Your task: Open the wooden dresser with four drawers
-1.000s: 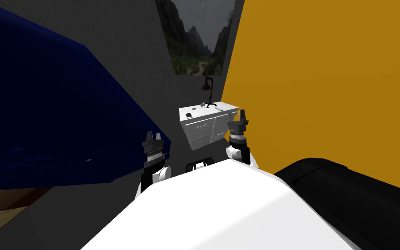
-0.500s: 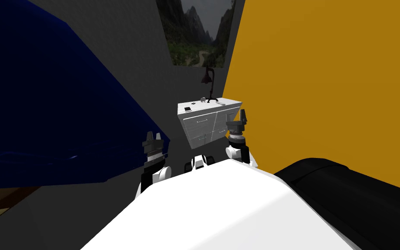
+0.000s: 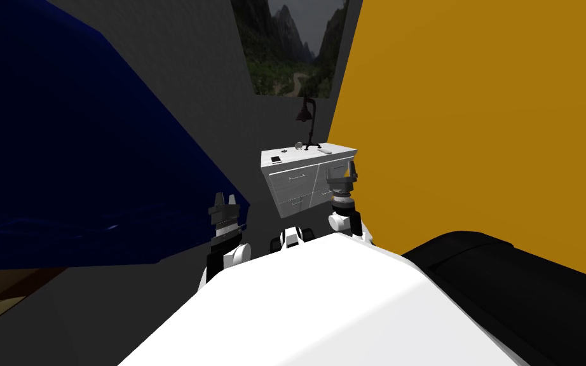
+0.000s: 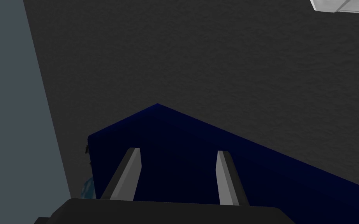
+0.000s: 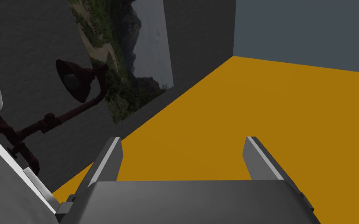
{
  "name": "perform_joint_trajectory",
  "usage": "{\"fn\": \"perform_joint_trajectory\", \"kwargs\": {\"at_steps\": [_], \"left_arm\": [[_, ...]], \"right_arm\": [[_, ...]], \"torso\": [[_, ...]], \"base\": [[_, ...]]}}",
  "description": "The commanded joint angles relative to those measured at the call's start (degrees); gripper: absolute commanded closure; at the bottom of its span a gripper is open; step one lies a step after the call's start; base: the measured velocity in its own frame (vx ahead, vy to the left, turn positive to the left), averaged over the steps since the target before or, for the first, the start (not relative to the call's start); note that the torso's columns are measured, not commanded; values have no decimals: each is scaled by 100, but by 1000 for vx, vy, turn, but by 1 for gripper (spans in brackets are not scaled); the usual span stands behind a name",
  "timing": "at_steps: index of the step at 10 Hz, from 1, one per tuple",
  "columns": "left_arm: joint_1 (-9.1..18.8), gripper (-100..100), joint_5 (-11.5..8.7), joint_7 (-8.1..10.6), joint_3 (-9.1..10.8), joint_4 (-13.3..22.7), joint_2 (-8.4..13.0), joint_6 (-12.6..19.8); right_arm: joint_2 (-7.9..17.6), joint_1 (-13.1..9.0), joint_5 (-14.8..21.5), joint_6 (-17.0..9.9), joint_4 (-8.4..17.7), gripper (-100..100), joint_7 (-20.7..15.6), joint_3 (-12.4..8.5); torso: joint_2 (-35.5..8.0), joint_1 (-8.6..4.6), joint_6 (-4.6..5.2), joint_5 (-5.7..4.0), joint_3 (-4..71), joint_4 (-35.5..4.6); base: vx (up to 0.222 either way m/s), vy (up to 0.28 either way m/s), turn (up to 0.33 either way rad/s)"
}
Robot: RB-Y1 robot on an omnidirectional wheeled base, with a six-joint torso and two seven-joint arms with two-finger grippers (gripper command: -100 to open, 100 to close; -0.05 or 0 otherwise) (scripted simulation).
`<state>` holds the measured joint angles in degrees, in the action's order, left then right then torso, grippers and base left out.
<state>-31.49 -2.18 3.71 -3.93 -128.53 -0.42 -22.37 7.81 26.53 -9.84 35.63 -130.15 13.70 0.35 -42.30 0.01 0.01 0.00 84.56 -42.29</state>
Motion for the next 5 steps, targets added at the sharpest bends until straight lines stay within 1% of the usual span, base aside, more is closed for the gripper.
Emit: {"fn": "perform_joint_trajectory", "kwargs": {"at_steps": [1,2,3,4,5], "left_arm": [[0,0,0,0,0,0,0,0],[0,0,0,0,0,0,0,0],[0,0,0,0,0,0,0,0],[0,0,0,0,0,0,0,0],[0,0,0,0,0,0,0,0]], "right_arm": [[54,-78,-174,13,94,-100,315,86],[92,-148,-334,30,182,-100,553,163],[92,-148,-334,30,182,-100,571,163],[122,-222,-506,48,273,-100,803,246],[122,-222,-506,48,273,-100,844,246]], "torso": [[0,0,-1,0,0,0],[0,0,0,0,0,0],[1,-1,-1,0,0,0],[1,-1,0,0,1,0],[2,-1,-1,-1,1,1]], "base": [[5,-1,15],[6,-2,33],[6,-3,19],[8,-2,25],[7,-3,21]]}}
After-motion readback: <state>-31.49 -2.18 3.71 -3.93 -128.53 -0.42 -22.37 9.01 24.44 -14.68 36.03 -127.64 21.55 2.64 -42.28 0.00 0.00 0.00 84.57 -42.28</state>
